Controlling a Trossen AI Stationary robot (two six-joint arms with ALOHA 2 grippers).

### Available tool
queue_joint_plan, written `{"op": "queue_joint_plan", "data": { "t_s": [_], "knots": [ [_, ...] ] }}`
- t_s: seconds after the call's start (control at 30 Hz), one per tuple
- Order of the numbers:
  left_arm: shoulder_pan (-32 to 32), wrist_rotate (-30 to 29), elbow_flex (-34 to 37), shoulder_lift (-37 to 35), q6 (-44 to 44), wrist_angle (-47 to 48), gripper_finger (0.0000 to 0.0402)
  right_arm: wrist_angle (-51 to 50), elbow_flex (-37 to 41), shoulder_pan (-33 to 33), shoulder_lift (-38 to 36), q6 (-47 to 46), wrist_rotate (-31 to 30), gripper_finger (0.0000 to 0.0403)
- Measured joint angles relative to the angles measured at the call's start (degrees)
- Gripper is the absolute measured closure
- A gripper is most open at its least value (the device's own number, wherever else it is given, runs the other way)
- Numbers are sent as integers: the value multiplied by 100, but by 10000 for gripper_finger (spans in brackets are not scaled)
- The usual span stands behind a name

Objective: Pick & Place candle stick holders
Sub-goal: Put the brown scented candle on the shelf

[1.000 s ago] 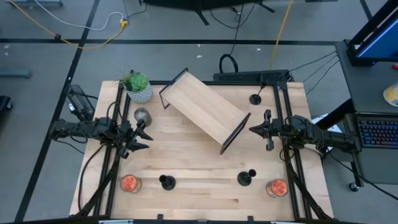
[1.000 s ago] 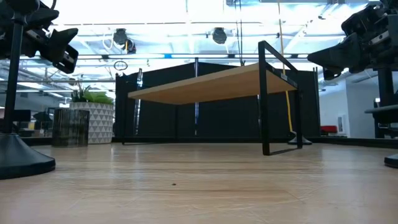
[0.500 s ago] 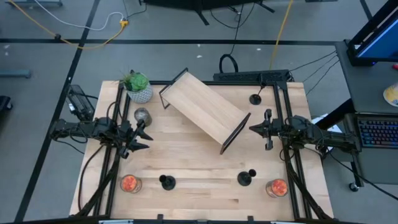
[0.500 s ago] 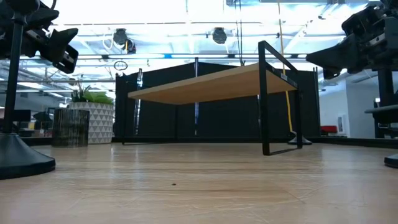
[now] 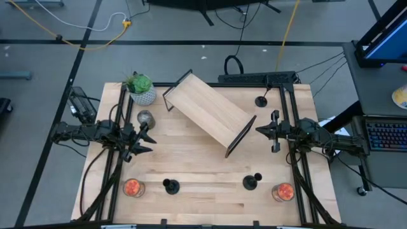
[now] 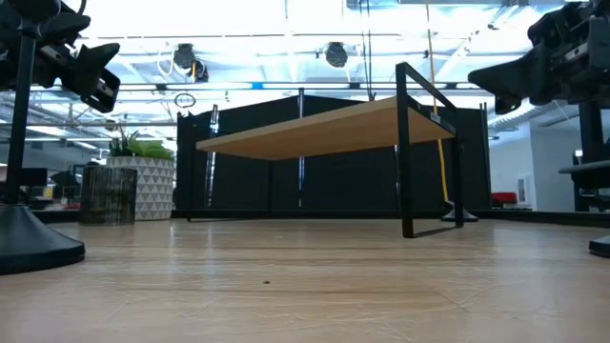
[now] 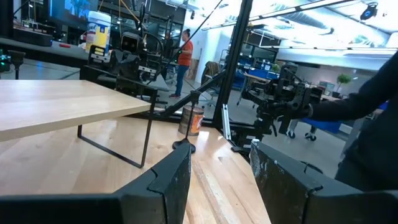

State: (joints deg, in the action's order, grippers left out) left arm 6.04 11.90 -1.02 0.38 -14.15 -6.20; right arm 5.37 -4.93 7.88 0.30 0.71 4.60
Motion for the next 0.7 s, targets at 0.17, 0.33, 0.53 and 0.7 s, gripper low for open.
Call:
{"op": "queue_joint_plan", "data": {
  "t_s": [0.17, 0.33, 0.53, 0.7],
  "knots": [
    [0, -380, 0, 0, 47, -176, 229, 17, -7, 0, 0, 9, -17, 403],
    [0, -1342, 0, 0, -295, -855, 229, 36, -15, 0, 0, 4, -24, 403],
    [-2, -2656, 0, 0, -591, -1693, 229, 37, -20, 0, 0, 2, -28, 403],
    [-2, -3429, 0, 0, -947, -1806, 229, 39, -22, 0, 0, 1, -16, 403]
  ]
}}
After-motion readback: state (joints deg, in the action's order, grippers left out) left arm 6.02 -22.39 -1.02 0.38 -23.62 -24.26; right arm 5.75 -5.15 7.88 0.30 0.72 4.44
